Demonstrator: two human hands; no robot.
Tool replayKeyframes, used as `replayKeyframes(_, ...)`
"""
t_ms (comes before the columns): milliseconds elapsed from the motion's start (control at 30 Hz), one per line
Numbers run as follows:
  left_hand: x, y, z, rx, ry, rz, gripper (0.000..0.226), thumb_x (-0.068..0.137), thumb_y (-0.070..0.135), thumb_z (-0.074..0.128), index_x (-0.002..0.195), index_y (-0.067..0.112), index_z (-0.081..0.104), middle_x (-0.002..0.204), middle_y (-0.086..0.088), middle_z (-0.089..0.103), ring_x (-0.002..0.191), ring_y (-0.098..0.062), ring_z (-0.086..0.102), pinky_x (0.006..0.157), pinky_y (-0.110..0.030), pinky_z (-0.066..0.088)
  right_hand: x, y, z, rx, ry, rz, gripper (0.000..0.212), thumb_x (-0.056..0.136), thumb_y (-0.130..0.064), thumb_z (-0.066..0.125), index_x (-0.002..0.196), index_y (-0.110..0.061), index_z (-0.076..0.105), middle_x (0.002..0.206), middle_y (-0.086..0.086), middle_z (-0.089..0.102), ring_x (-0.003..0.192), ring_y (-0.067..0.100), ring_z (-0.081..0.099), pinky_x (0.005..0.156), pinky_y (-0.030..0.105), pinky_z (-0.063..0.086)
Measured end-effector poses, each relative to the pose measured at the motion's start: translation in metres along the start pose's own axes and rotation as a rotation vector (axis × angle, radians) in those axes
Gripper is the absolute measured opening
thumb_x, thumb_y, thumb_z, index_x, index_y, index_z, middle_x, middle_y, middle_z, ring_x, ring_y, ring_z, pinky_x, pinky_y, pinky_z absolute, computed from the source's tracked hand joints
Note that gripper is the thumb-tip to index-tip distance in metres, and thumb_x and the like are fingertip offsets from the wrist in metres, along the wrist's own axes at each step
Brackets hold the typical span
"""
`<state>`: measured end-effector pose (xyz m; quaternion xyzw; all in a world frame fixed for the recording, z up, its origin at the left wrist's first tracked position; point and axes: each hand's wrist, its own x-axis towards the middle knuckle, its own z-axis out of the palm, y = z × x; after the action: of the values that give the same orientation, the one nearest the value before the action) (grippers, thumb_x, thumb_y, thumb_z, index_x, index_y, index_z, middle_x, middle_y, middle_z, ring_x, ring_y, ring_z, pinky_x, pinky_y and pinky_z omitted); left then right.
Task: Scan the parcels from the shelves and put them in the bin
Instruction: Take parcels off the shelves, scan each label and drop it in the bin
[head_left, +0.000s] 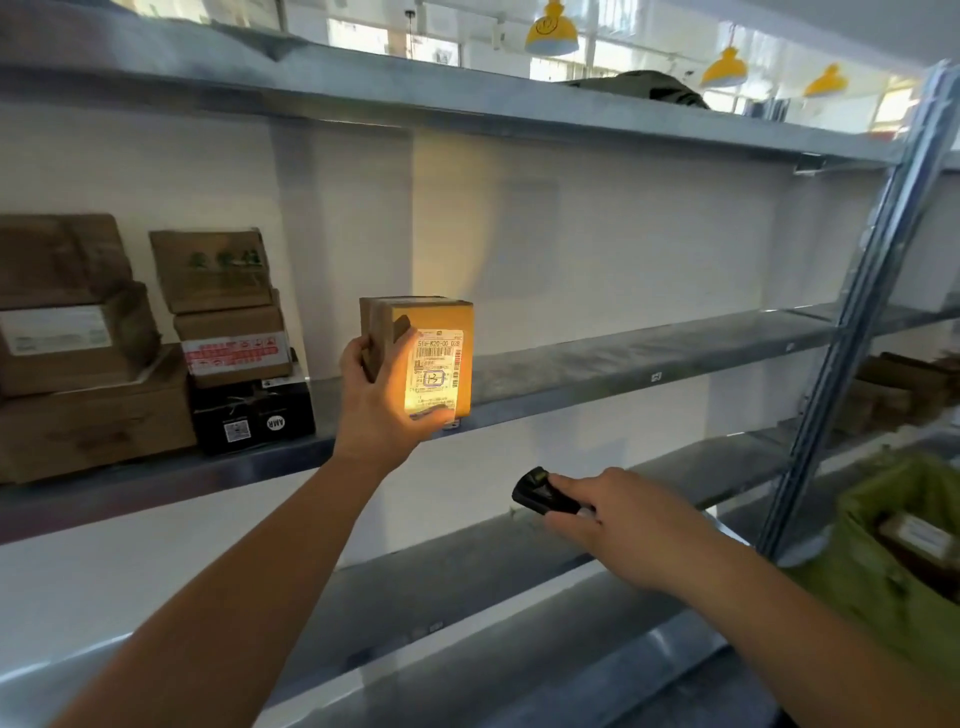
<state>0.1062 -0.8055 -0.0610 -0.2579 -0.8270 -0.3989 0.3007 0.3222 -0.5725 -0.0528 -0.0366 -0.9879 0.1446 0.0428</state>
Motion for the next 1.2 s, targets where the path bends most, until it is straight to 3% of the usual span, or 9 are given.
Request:
replayKeyframes(133, 0.001, 0.008, -0.002, 0.014, -0.037, -0.029, 0.118, 0.072, 0.036, 0.096, 0.154, 0.058, 0.015, 0.163, 0.001, 0.006, 0.151, -0.028, 0.027, 0.124, -0.04, 0.031, -0.011, 0.004, 0.0, -0.063, 0.008, -0.01, 0.055, 0.101, -0.065, 0.046, 0.152, -0.047, 0.043, 0.083, -0.016, 0.051, 0.077, 0.006, 0.058, 0.059, 0.024, 0.04)
replayKeyframes(500, -0.003, 0.045, -0.002, 0.029, -0.033, -0.018, 0.118, 0.07, 0.042, 0.096, 0.151, 0.062, 0.014, 0.162, 0.0, 0.008, 0.149, -0.031, 0.029, 0.123, -0.047, 0.036, -0.029, 0.019, -0.002, -0.039, 0.017, -0.002, 0.048, 0.1, -0.065, 0.046, 0.143, -0.045, 0.053, 0.085, -0.009, 0.059, 0.077, 0.009, 0.061, 0.068, 0.03, 0.052)
replayKeyframes(700, -0.028, 0.096, 0.005, -0.11, -0.154, -0.007, 0.115, 0.067, 0.043, 0.097, 0.14, 0.078, 0.015, 0.158, 0.011, 0.01, 0.142, -0.025, 0.039, 0.115, -0.043, 0.046, -0.042, 0.026, -0.006, 0.066, 0.034, 0.025, 0.038, 0.103, -0.054, 0.051, 0.136, -0.038, 0.06, 0.08, -0.01, 0.061, 0.073, 0.006, 0.06, 0.059, 0.023, 0.041)
replayKeyframes(800, -0.047, 0.112, 0.02, -0.165, -0.206, 0.0, 0.115, 0.067, 0.045, 0.097, 0.141, 0.077, 0.015, 0.157, 0.011, 0.013, 0.137, -0.023, 0.041, 0.111, -0.041, 0.051, -0.055, 0.034, -0.006, 0.086, 0.042, 0.067, 0.043, 0.103, -0.053, 0.052, 0.143, -0.038, 0.054, 0.101, -0.012, 0.067, 0.086, 0.004, 0.061, 0.076, 0.027, 0.053)
replayKeyframes(900, -0.063, 0.126, 0.041, -0.188, -0.251, 0.011, 0.115, 0.066, 0.049, 0.096, 0.138, 0.08, 0.012, 0.156, 0.01, 0.015, 0.135, -0.021, 0.042, 0.112, -0.041, 0.05, -0.072, 0.049, -0.003, 0.08, 0.049, 0.13, 0.05, 0.103, -0.052, 0.053, 0.15, -0.038, 0.046, 0.118, -0.004, 0.066, 0.102, 0.011, 0.062, 0.091, 0.033, 0.054)
replayKeyframes(1033, -0.079, 0.143, 0.073, -0.249, -0.32, 0.016, 0.114, 0.064, 0.052, 0.096, 0.134, 0.083, 0.011, 0.156, 0.007, 0.018, 0.132, -0.018, 0.043, 0.115, -0.039, 0.046, -0.09, 0.084, 0.005, 0.081, 0.075, 0.243, 0.056, 0.102, -0.051, 0.056, 0.154, -0.034, 0.043, 0.126, 0.004, 0.062, 0.11, 0.018, 0.061, 0.095, 0.035, 0.053)
replayKeyframes(1200, -0.102, 0.178, 0.125, -0.351, -0.445, -0.024, 0.112, 0.063, 0.045, 0.099, 0.126, 0.084, 0.015, 0.152, 0.009, 0.018, 0.125, -0.015, 0.048, 0.112, -0.037, 0.049, -0.125, 0.135, 0.012, 0.116, 0.139, 0.354, 0.051, 0.098, -0.041, 0.064, 0.147, -0.032, 0.051, 0.118, 0.002, 0.066, 0.102, 0.015, 0.062, 0.091, 0.033, 0.053)
